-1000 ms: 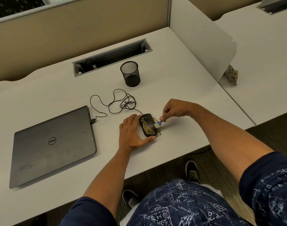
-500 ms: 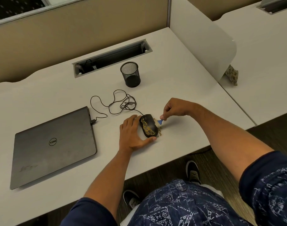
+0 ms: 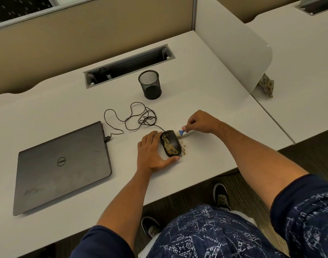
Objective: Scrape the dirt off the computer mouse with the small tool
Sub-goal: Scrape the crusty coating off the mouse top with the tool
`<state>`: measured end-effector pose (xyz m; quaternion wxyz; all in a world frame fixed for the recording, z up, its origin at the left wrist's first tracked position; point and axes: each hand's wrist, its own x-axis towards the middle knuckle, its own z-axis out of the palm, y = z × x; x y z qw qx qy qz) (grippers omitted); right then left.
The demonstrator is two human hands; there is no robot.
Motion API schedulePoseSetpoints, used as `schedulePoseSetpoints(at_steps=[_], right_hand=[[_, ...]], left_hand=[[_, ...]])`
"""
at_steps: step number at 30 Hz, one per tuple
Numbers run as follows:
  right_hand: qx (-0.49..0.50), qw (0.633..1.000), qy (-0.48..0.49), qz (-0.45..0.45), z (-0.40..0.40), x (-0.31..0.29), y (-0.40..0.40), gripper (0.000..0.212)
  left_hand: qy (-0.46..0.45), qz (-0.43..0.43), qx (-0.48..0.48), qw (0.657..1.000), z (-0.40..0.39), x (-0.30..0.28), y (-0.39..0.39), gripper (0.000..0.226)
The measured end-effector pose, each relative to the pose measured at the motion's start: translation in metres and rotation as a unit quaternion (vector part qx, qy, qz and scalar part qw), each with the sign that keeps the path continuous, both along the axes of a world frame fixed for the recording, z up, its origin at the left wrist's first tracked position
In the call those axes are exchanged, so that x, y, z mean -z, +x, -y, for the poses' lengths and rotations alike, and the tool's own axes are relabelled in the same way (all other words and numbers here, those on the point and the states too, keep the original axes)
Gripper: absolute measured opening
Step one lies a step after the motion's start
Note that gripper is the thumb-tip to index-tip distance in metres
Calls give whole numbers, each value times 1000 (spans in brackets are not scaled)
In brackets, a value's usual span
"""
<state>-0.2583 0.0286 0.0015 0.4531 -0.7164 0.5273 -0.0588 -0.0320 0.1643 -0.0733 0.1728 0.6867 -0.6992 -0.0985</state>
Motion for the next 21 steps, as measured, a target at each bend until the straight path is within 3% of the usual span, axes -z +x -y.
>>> schedulePoseSetpoints(at_steps=[4, 6, 9, 14, 18, 21], right_hand=[[51, 998, -29, 34, 3, 1, 0, 27], [23, 997, 3, 72, 1, -1, 0, 27], [-39, 998, 35, 40, -3, 1, 4, 26], [18, 998, -2, 56, 1, 4, 6, 23], [-62, 996, 48, 36, -3, 0, 7, 25], [-12, 1000, 1, 27, -1, 3, 12, 24]], left_hand=[[-1, 4, -1, 1000, 0, 1, 0, 112], [-2, 4, 1, 1000, 0, 1, 0, 112], [-1, 3, 1, 1000, 0, 0, 0, 112], [1, 5, 2, 1000, 0, 0, 0, 113], [0, 3, 3, 1000, 0, -1, 0, 114], [-1, 2, 3, 1000, 0, -2, 0, 114]])
